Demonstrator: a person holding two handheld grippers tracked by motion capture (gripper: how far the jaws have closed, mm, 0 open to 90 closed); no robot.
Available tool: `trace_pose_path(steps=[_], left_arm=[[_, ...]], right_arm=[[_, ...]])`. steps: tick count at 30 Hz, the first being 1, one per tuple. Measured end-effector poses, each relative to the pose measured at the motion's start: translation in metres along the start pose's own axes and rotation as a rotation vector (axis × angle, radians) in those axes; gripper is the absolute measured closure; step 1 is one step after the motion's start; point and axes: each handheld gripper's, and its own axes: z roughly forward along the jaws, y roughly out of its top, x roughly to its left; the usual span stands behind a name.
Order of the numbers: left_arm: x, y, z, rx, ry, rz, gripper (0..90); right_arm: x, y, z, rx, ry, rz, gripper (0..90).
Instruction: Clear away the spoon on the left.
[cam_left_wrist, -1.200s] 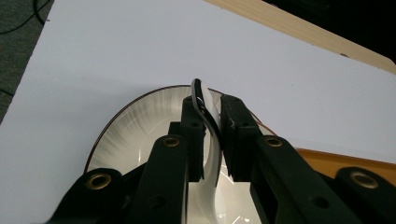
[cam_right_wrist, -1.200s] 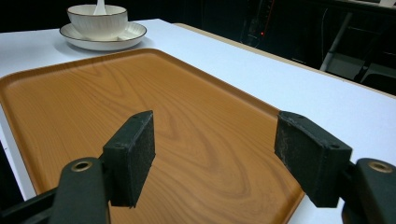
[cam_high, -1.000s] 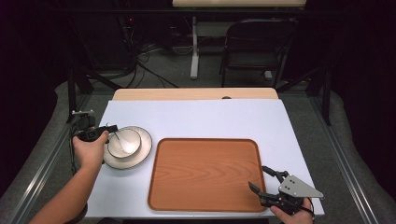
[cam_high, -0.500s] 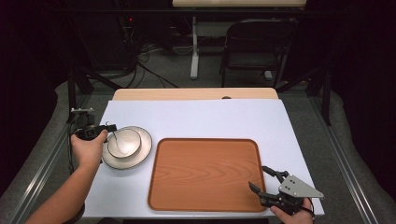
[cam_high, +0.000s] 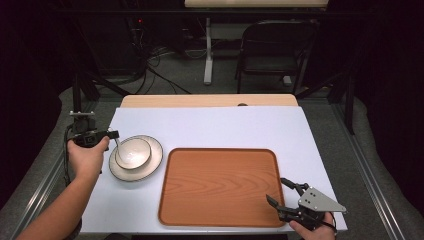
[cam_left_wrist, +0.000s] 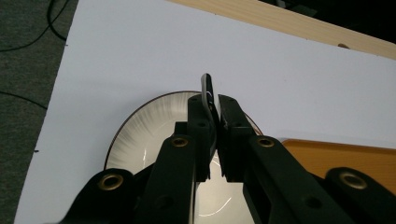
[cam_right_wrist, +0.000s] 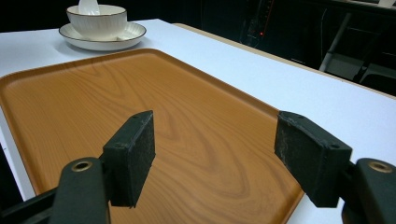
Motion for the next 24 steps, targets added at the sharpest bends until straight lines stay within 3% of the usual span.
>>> trace_pose_path(steps=[7,13,24], left_arm=[[-0.007,0.006,-0.008,0.006,0.005,0.02,84.8],[-0.019,0.011,-0.016,0.014,0.0,0.063,84.9],[-0.041,0.014,-0.02,0.046,-0.03,0.122,84.9]], right_arm=[[0.0,0.0,0.0,0.001,0.0,0.0,28.8],[0.0,0.0,0.0,0.001,-0.001,-0.001,28.8],[0.0,0.0,0.0,0.0,0.0,0.0,28.8]])
